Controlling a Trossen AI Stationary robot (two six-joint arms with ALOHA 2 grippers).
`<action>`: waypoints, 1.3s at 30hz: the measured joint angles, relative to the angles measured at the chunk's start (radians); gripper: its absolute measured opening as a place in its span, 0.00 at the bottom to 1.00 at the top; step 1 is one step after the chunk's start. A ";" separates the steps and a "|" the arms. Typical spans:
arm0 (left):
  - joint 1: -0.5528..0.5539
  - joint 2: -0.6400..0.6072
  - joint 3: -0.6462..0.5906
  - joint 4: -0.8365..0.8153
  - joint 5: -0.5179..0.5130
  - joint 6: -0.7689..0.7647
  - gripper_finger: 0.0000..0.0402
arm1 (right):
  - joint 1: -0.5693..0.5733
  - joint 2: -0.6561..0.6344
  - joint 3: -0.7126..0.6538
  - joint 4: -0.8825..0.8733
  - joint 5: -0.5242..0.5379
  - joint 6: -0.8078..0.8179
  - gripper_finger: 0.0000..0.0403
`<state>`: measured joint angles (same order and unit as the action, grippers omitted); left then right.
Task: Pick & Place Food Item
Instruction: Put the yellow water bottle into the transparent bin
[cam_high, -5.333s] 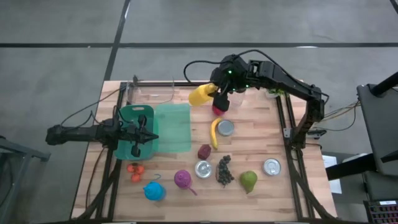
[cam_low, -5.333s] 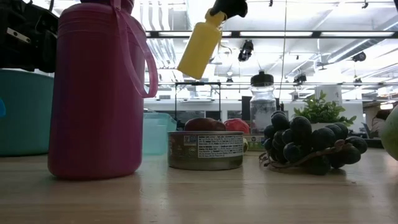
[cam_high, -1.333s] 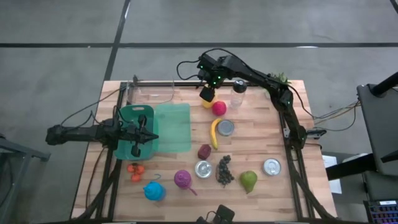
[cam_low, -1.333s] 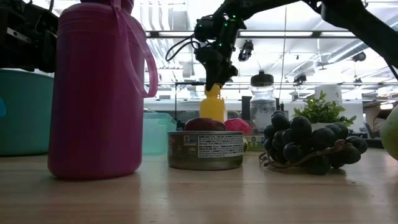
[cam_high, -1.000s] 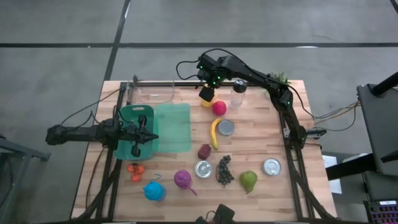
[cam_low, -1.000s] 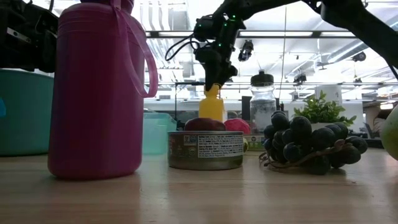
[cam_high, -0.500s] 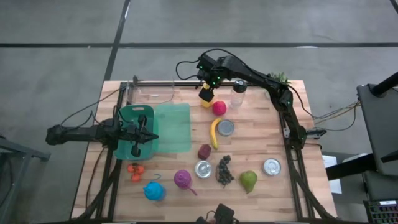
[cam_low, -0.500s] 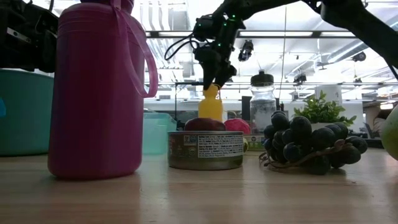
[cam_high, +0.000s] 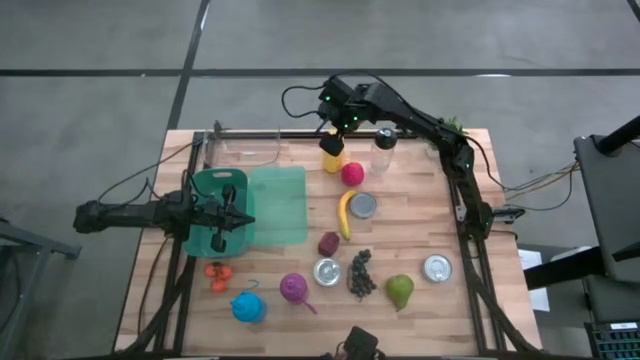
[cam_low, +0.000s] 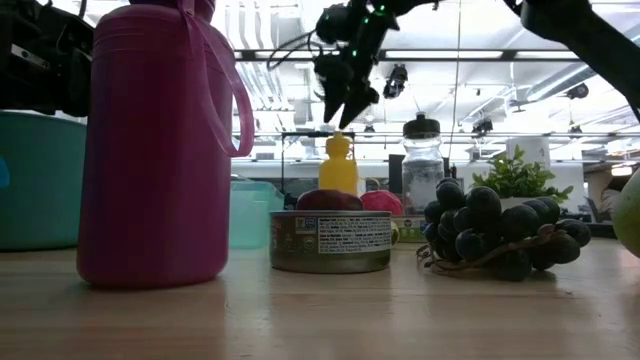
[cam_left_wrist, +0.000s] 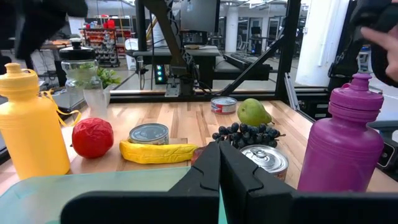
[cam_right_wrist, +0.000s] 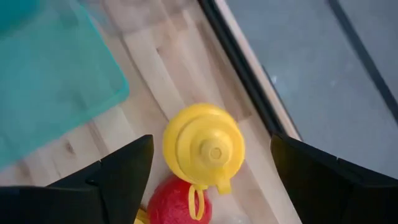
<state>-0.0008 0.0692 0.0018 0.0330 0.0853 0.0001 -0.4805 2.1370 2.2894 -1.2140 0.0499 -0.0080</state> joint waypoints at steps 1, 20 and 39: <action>0.000 0.000 0.000 0.000 0.000 0.000 0.00 | 0.001 -0.013 0.000 0.003 -0.005 -0.006 0.80; 0.000 0.000 0.000 0.000 0.000 0.000 0.00 | 0.112 -0.515 -0.539 0.547 -0.015 -0.045 0.80; 0.000 0.000 0.000 0.000 0.000 0.000 0.00 | 0.246 -1.074 -1.277 1.225 0.225 -0.034 0.80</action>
<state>-0.0010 0.0692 0.0020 0.0327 0.0853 -0.0002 -0.2345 1.0630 1.0125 0.0108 0.2751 -0.0418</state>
